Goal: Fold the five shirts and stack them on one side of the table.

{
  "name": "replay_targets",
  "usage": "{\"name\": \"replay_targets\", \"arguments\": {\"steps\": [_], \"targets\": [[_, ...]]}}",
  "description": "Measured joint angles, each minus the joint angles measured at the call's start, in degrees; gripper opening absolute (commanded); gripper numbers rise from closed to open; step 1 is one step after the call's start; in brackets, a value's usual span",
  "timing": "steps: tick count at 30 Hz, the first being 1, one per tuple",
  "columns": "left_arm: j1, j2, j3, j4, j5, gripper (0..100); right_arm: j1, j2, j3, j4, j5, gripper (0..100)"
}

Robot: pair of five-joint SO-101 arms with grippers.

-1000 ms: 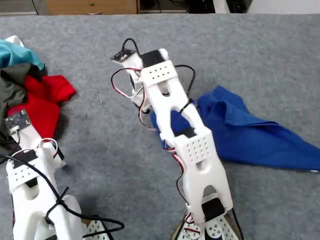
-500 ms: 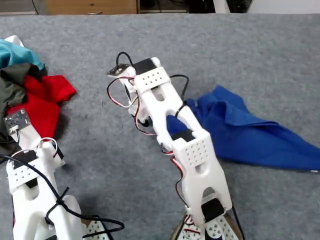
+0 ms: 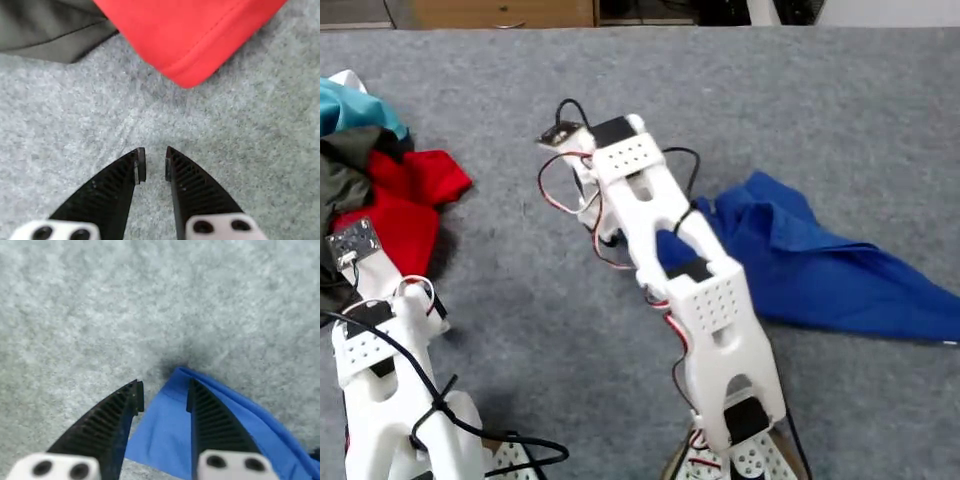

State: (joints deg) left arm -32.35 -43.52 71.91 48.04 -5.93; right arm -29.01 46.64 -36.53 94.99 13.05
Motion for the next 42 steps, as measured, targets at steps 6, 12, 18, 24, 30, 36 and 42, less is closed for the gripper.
{"name": "replay_targets", "arguments": {"steps": [6,12,18,24,30,36,42], "targets": [[0.00,0.00,0.00,0.00,0.00,8,1.93,1.05,1.32,-0.26,0.00,15.3],[0.00,0.00,0.00,0.00,0.00,8,2.02,2.99,1.23,-0.26,0.00,15.3],[0.00,0.00,0.00,0.00,0.00,8,2.02,5.36,-0.79,0.09,-0.18,15.2],[0.00,0.00,0.18,0.00,0.00,8,2.02,5.80,-1.58,0.18,-0.18,8.7],[0.00,0.00,0.18,0.00,0.00,8,2.81,6.42,-1.58,-0.26,-0.18,0.5],[0.00,0.00,0.18,0.00,0.00,8,2.81,6.68,-2.29,-0.09,1.32,0.2],[0.00,0.00,0.18,0.00,0.00,8,2.46,3.69,-10.29,5.54,2.46,0.2]]}}
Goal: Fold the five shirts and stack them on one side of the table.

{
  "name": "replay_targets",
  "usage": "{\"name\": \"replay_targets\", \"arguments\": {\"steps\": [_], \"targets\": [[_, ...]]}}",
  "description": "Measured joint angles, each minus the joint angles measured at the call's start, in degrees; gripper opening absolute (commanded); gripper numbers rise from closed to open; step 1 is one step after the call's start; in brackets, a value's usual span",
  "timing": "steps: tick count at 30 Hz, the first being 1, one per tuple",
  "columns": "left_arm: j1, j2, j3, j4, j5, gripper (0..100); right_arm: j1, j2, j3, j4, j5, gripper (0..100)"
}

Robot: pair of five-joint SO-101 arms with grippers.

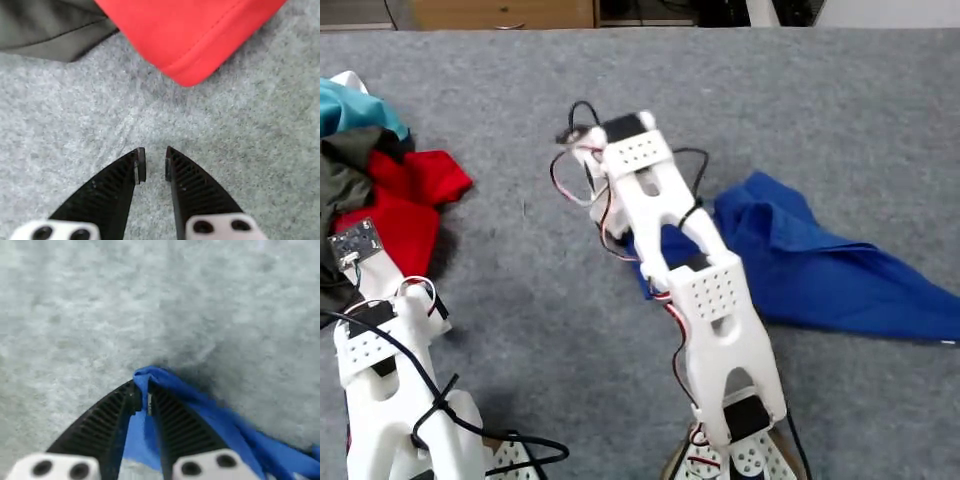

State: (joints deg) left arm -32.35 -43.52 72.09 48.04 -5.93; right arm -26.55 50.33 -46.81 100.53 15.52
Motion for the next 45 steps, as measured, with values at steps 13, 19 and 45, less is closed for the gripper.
{"name": "replay_targets", "arguments": {"steps": [13,19,45], "targets": [[0.00,0.00,0.00,0.00,0.00,8,-3.87,-24.26,-32.88,-5.54,9.41,0.2],[0.00,0.00,0.00,0.00,0.00,8,-6.24,-27.43,-40.00,-24.70,9.41,0.2],[0.00,0.00,0.18,0.00,0.00,8,-6.15,-36.84,-26.99,-60.66,26.81,0.2]]}}
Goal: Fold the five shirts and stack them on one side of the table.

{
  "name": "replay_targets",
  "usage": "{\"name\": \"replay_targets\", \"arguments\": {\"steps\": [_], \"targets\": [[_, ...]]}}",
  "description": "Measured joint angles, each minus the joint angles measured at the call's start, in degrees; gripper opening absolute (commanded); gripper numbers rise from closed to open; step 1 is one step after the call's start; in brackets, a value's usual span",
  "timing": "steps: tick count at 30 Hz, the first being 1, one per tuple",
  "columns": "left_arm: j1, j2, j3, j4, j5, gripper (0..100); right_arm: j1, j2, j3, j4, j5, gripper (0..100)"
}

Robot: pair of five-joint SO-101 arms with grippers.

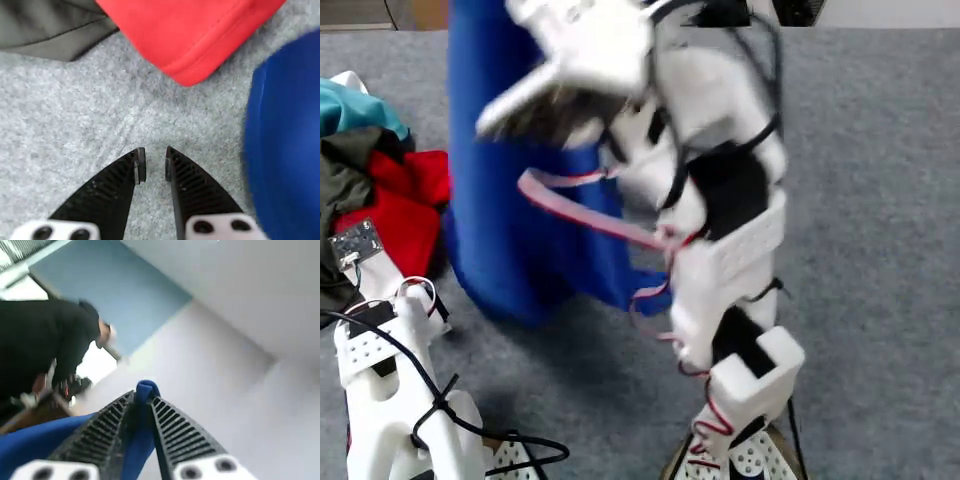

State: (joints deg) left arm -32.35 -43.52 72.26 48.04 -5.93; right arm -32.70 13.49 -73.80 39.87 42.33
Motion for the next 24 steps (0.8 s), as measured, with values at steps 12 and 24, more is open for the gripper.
{"name": "replay_targets", "arguments": {"steps": [12,24], "targets": [[0.00,0.00,0.00,0.00,0.00,8,29.27,0.00,28.40,6.07,-5.54,0.2],[17.93,0.00,-17.58,18.81,0.18,8,45.01,0.09,60.40,6.07,-8.18,0.2]]}}
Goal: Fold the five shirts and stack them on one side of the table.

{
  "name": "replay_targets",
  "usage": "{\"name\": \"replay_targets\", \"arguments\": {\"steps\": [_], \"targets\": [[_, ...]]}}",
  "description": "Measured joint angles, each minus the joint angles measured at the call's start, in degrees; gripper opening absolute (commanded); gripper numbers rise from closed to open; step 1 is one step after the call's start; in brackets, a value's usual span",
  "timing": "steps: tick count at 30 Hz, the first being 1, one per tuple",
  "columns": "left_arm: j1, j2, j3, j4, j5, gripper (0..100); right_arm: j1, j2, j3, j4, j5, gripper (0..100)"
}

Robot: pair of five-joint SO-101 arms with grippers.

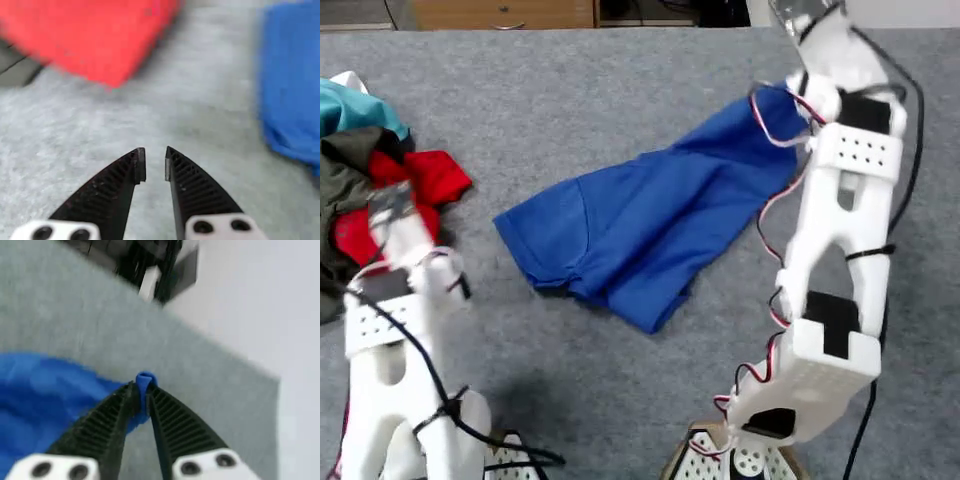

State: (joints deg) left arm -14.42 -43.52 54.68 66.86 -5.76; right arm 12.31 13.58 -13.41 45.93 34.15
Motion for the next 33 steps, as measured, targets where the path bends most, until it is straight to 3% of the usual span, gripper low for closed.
{"name": "replay_targets", "arguments": {"steps": [6,11,16,19,26,33], "targets": [[25.85,0.00,-7.56,10.02,-0.09,8,3.08,0.00,15.38,-6.68,-14.51,0.2],[41.76,0.00,-4.75,8.62,-0.18,8,4.22,1.76,24.97,-16.35,-19.25,0.2],[49.23,0.00,-3.60,3.08,0.26,8,5.80,5.36,26.29,-20.31,-22.77,0.2],[51.69,2.99,-3.69,-1.23,3.60,14,7.74,6.68,24.35,-20.57,-24.62,0.2],[52.84,24.44,-11.34,-10.11,12.04,13,9.23,11.78,17.41,-18.64,-25.67,0.2],[55.65,40.62,-24.62,-10.73,14.95,10,10.37,17.23,8.97,-12.84,-25.85,0.2]]}}
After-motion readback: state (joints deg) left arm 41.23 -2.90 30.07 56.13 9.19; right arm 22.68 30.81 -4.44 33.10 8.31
